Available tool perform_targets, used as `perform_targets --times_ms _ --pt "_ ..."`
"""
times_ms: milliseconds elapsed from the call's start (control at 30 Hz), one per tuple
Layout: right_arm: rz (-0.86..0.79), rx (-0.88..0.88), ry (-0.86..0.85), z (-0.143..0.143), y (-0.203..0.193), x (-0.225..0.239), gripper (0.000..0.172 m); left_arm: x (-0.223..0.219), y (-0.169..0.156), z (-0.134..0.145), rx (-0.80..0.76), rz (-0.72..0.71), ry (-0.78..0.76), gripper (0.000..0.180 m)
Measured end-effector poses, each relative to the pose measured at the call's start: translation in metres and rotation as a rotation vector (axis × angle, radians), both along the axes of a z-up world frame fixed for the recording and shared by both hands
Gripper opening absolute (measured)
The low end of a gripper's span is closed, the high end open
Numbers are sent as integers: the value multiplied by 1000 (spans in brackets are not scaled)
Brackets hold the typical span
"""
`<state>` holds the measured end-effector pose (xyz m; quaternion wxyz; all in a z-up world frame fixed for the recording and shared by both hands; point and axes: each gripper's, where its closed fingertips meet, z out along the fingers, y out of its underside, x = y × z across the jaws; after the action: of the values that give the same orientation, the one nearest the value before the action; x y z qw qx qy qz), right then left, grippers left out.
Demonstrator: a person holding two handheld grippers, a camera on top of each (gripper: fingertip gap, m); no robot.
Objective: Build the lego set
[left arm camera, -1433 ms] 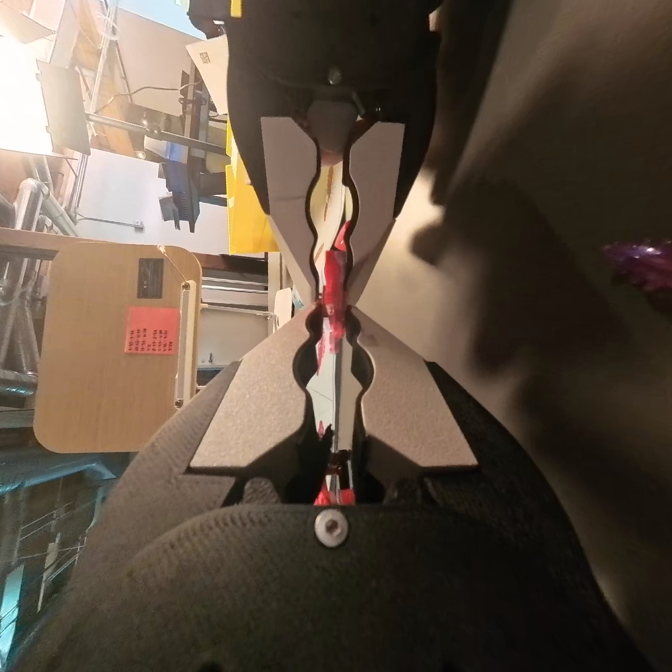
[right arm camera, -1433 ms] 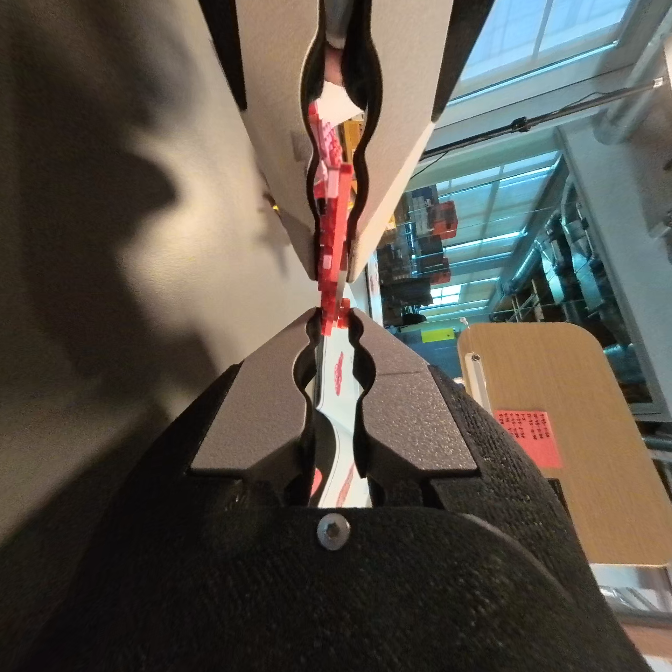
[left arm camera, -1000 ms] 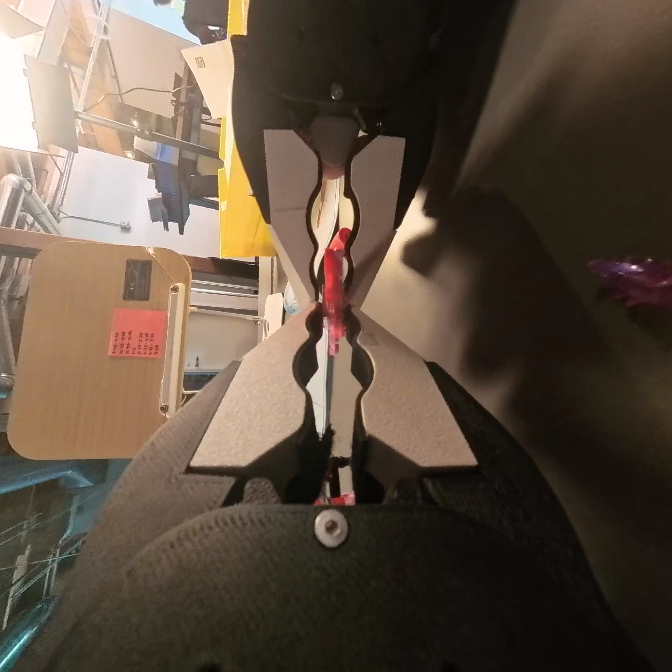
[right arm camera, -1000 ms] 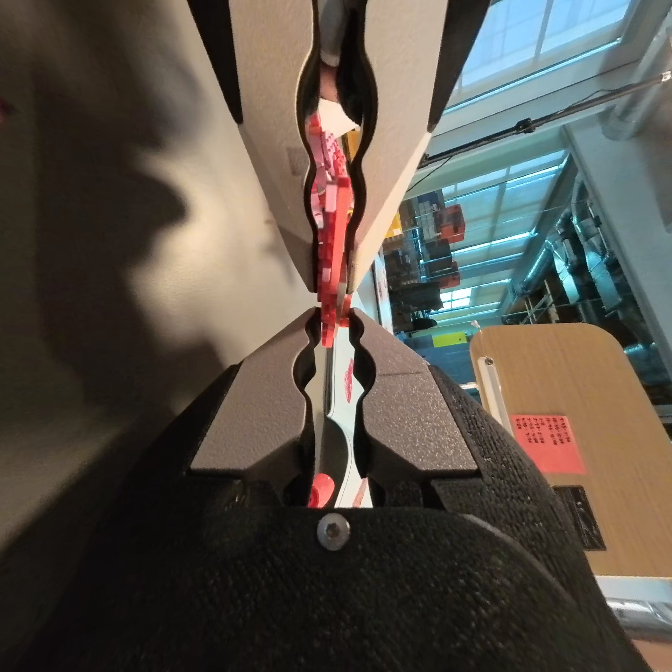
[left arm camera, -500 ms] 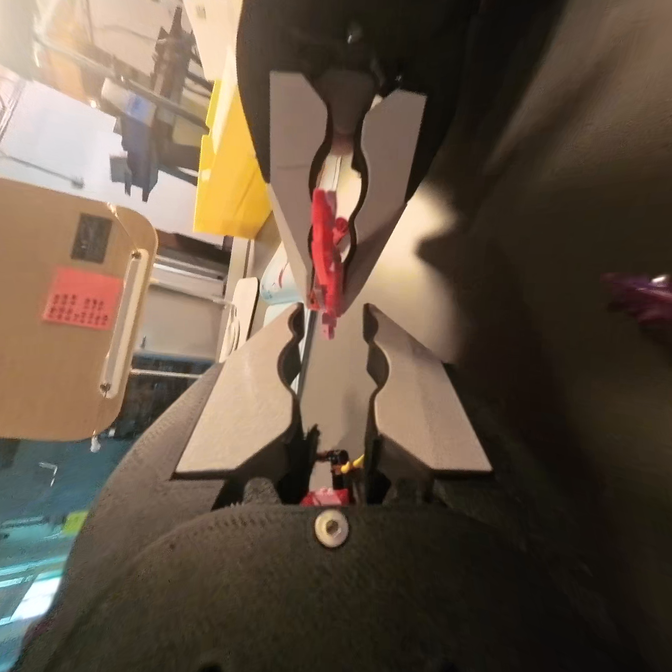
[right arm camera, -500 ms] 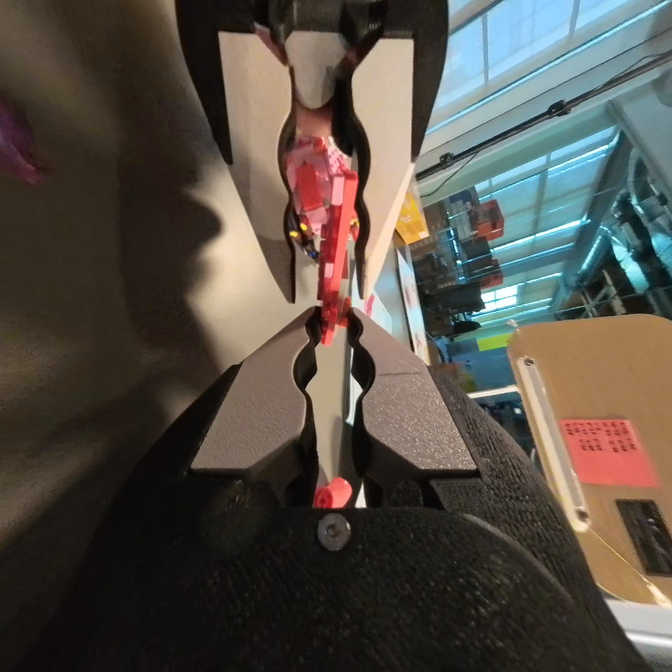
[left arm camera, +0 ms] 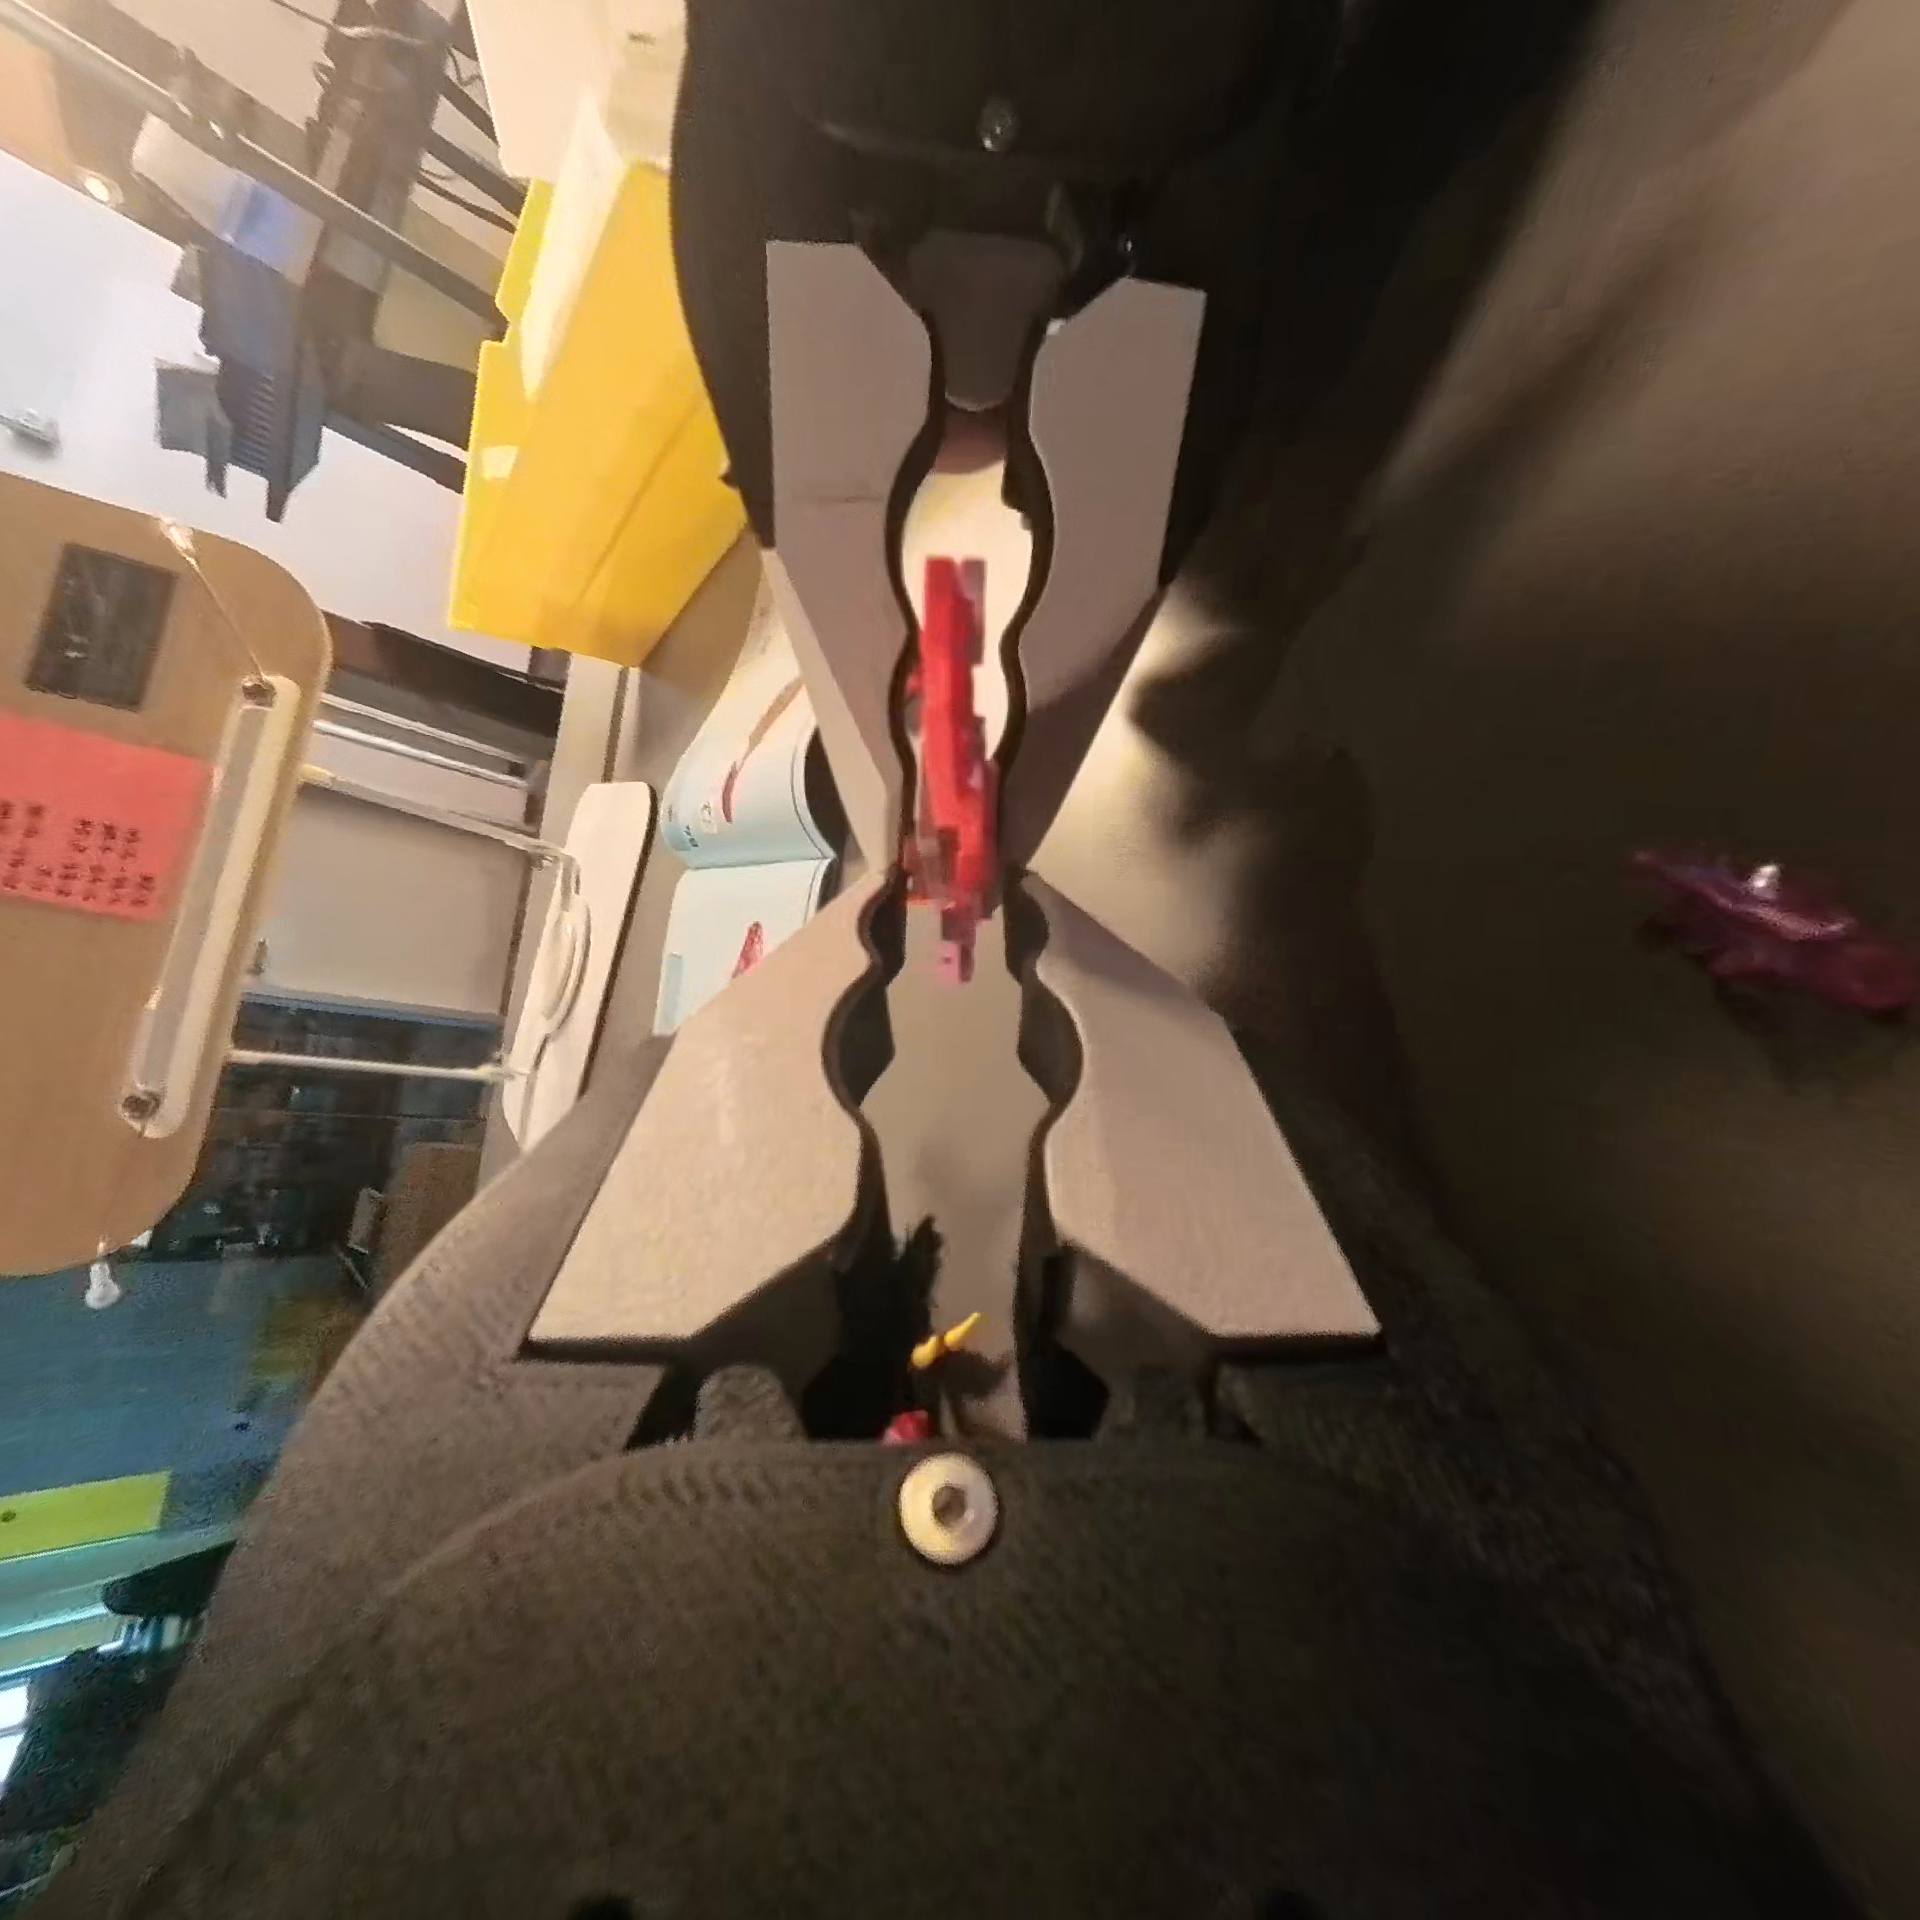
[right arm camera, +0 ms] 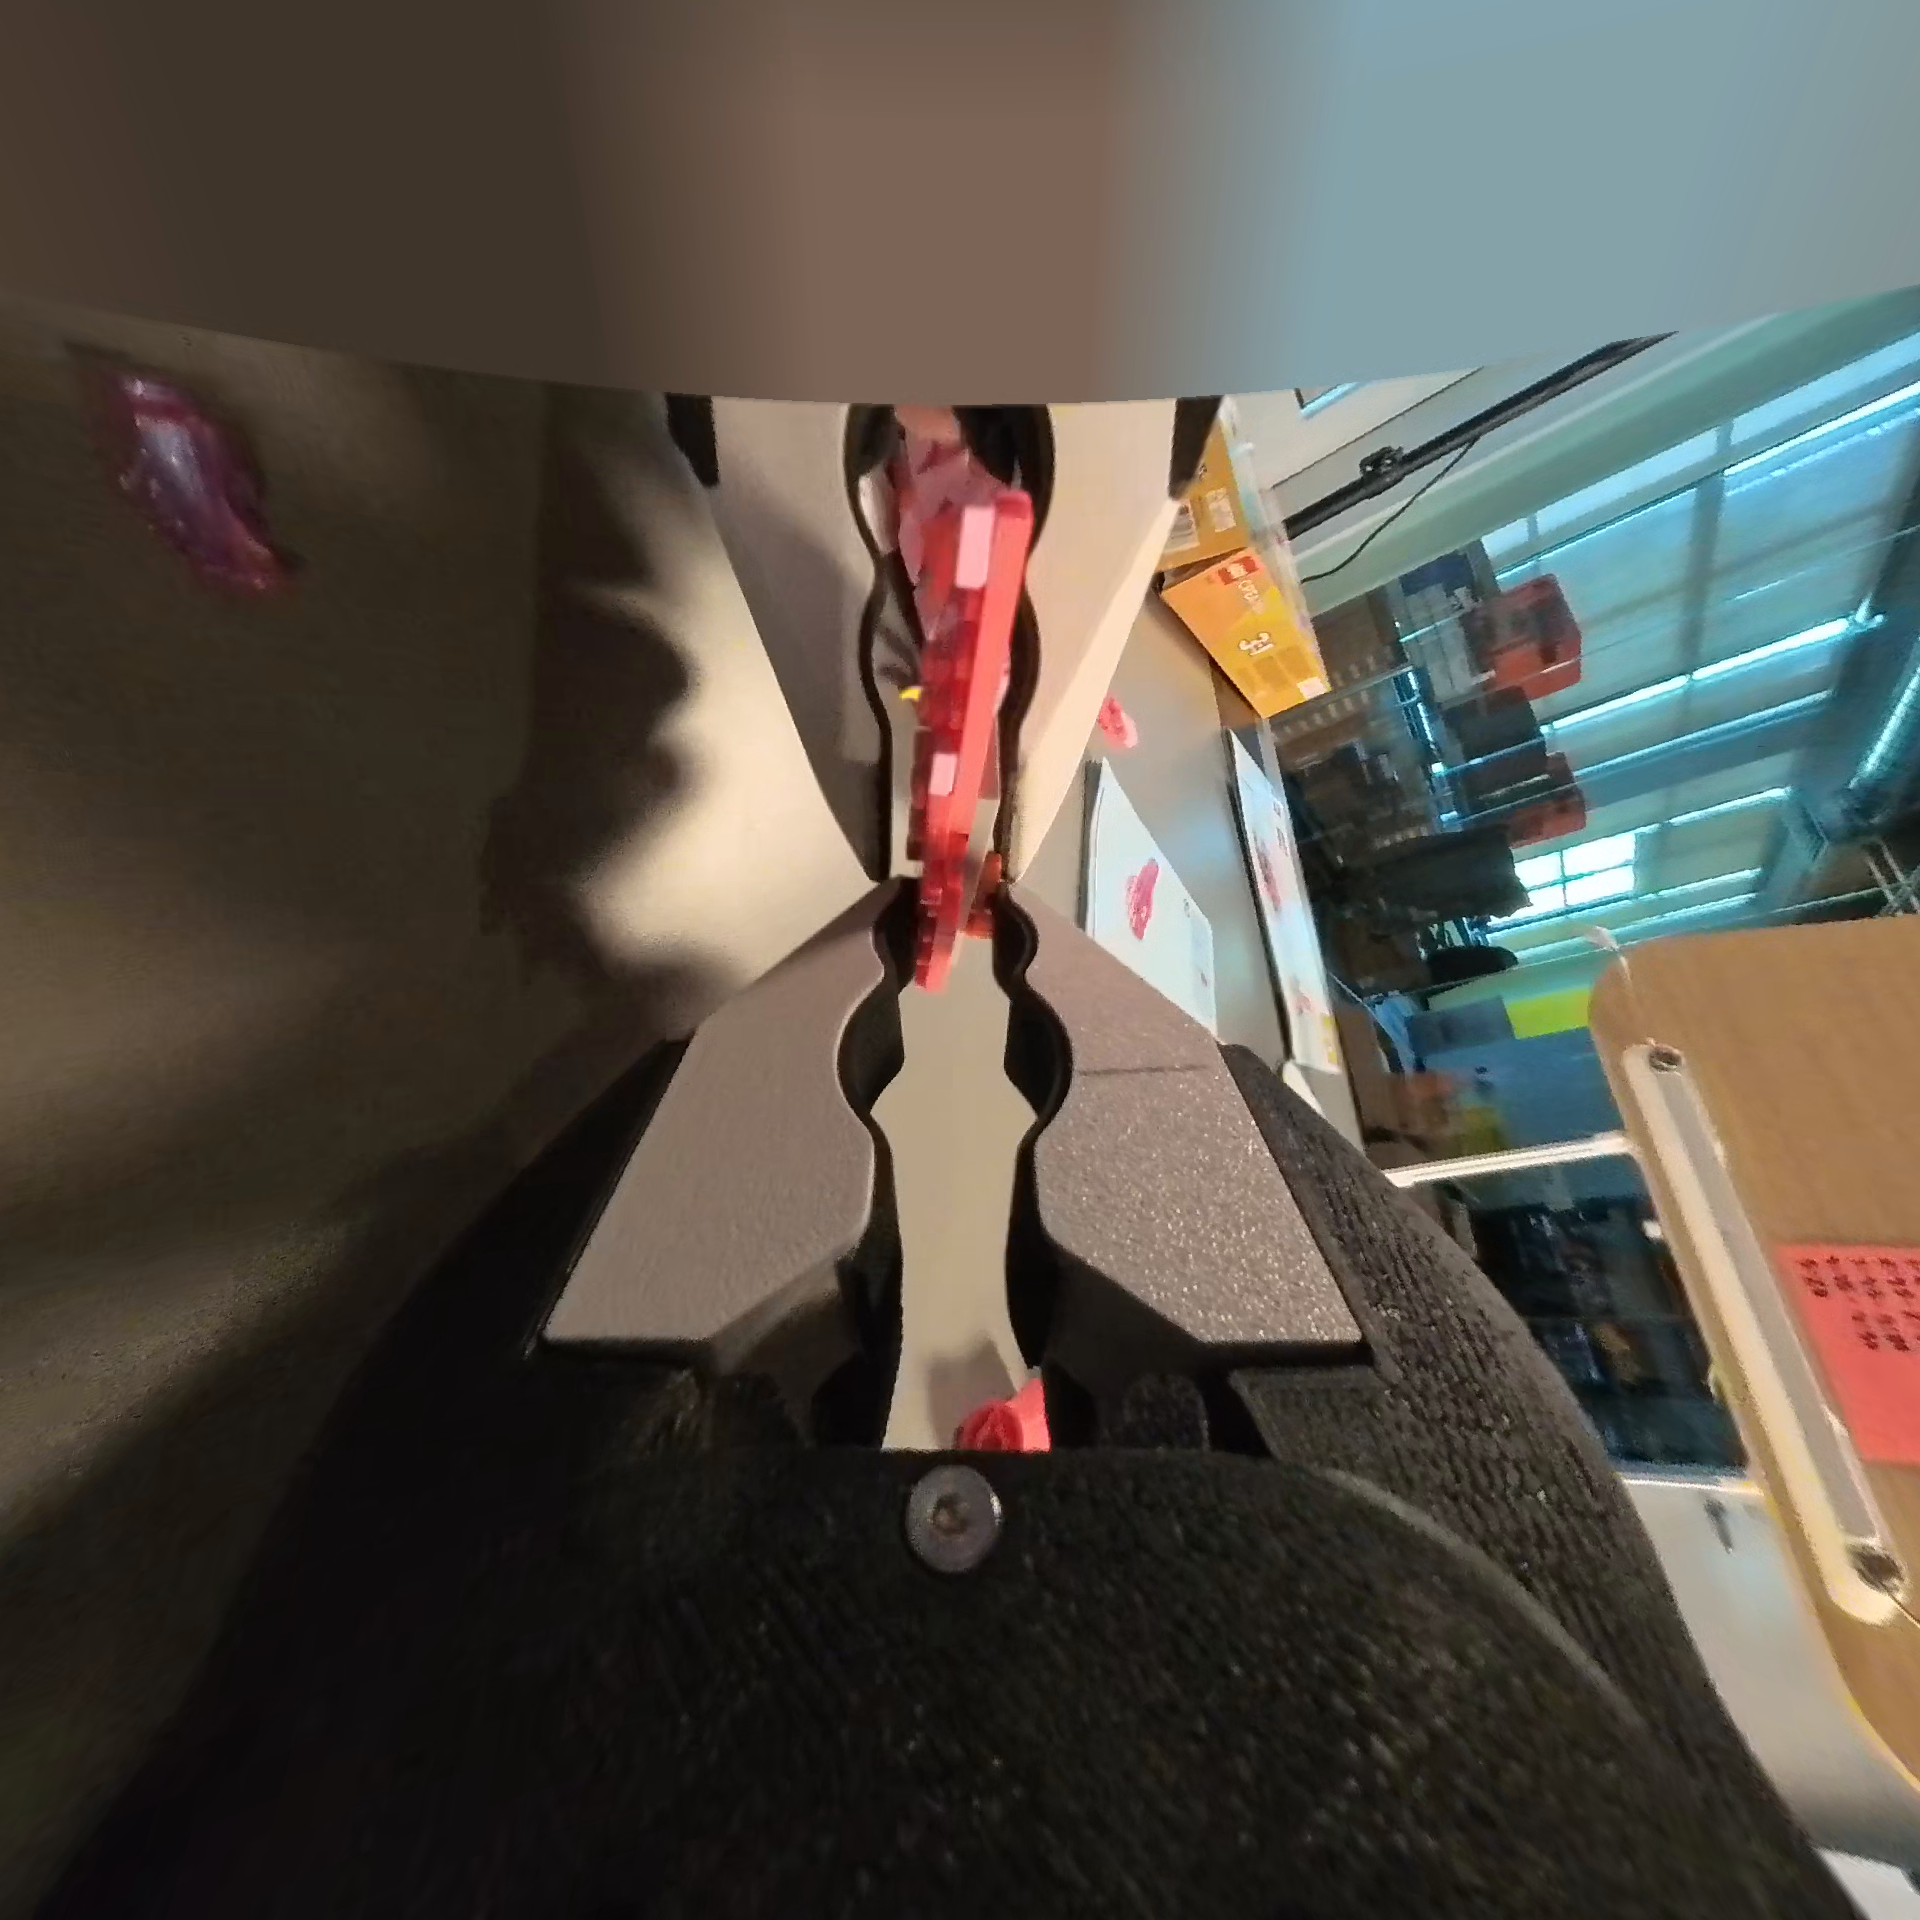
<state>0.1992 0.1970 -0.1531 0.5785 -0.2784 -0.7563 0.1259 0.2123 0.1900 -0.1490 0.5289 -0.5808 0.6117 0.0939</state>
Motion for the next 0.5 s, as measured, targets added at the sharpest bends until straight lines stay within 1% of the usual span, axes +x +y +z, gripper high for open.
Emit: perform_targets --times_ms 200,300,500 --pt "-18 -4 1 -4 3 -2 15 -4 1 -3 42 11 88 13" --pt "-28 -25 18 -3 4 -2 16 -5 1 -2 44 13 85 12" --pt "-33 25 30 0 5 -1 15 -6 2 2 56 17 72 13"
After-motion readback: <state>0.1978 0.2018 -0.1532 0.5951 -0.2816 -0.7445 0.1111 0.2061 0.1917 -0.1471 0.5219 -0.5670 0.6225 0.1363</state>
